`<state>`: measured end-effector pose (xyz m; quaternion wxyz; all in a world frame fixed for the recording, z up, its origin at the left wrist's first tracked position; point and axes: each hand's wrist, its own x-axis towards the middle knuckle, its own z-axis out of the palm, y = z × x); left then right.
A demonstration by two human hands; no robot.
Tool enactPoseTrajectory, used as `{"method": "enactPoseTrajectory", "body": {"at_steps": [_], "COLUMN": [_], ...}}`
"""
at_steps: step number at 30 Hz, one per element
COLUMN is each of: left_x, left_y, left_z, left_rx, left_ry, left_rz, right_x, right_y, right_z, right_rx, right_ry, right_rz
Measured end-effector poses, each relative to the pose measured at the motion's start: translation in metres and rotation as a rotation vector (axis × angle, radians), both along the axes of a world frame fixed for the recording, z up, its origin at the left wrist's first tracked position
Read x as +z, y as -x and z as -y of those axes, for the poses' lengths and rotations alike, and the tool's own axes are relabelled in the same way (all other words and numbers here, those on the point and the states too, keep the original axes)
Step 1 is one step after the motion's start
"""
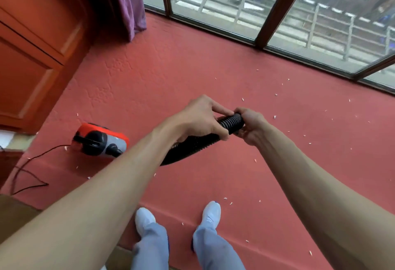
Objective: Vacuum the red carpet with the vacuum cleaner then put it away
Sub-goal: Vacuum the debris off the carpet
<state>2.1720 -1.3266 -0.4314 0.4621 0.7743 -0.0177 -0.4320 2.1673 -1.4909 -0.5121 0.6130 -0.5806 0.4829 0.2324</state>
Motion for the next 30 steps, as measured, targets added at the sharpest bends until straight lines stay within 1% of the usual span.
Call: {"method": "enactPoseTrajectory", "body": {"at_steps": [3, 6, 8, 10, 12, 15, 19, 25, 30], "left_x": [0.021, 0.021, 0.008, -0.013, -0.034, -0.059, -0.085, -0.115, -0.123], "left_y": [-0.020, -0.034, -0.033, -0.029, -0.030, -0.044, -0.068, -0.086, -0.104], "left_z": [0.006, 0.008, 0.004, -0.003, -0.012, -0.030, -0.048, -0.061, -0.064], "left_rx": [0.051, 0.169, 0.276, 0.355, 0.385, 0.360, 0.256, 0.127, 0.026], "left_ry": [0.036, 0.102, 0.148, 0.186, 0.190, 0.163, 0.080, -0.023, -0.037], "left_rz": [0.028, 0.047, 0.016, -0.077, -0.168, -0.250, -0.280, -0.329, -0.425], "right_x": [0.027, 0.032, 0.026, 0.013, -0.005, -0.032, -0.065, -0.114, -0.136], "right_y": [-0.025, -0.053, -0.068, -0.077, -0.080, -0.083, -0.094, -0.085, -0.085], "right_z": [0.010, 0.016, 0.010, -0.001, -0.013, -0.027, -0.045, -0.061, -0.064], "right_rx": [-0.024, 0.001, 0.057, 0.111, 0.122, 0.107, 0.146, 0.129, 0.130], "right_ry": [-0.038, -0.041, 0.028, 0.130, 0.222, 0.281, 0.330, 0.259, 0.214], "right_rz": [-0.020, -0.021, -0.007, 0.008, 0.003, -0.040, -0.063, -0.184, -0.293]}}
